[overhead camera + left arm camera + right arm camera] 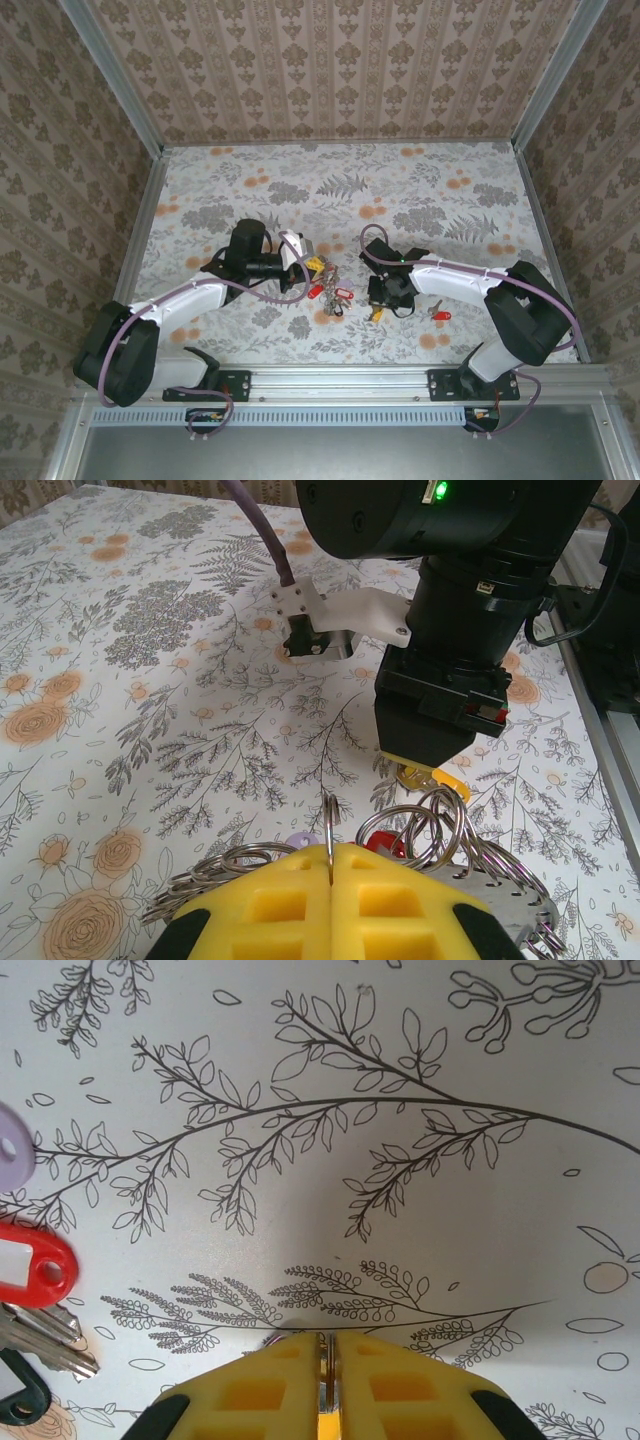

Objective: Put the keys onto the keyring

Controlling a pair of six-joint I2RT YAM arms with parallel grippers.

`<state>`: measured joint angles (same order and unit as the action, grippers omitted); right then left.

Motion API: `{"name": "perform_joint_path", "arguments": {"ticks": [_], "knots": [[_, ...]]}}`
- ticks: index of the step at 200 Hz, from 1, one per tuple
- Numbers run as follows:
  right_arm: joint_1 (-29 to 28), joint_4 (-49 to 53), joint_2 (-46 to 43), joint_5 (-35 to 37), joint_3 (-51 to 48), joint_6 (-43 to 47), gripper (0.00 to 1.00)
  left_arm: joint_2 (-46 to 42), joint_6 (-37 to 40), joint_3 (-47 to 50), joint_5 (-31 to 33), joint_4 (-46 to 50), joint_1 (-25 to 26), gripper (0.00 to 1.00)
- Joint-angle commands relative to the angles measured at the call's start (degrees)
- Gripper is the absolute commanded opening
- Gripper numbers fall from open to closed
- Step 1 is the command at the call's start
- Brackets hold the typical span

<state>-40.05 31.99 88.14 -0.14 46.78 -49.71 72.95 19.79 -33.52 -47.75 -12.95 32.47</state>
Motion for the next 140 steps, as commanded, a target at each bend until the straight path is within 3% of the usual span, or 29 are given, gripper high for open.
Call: {"name": "perform_joint_path", "arguments": {"ticks": [1,140], "knots": [[-0.5,2.3,0.1,1.4,-0.2,-0.9,0.13,-1.1,1.2,-1.9,-2.1,-0.5,-0.4,0.0],[-0.5,2.2,0.8,2.2,-0.6,-1.6,0.15,-1.1,1.2,-2.0,-2.3,-0.4,-0.4,0.0]]}}
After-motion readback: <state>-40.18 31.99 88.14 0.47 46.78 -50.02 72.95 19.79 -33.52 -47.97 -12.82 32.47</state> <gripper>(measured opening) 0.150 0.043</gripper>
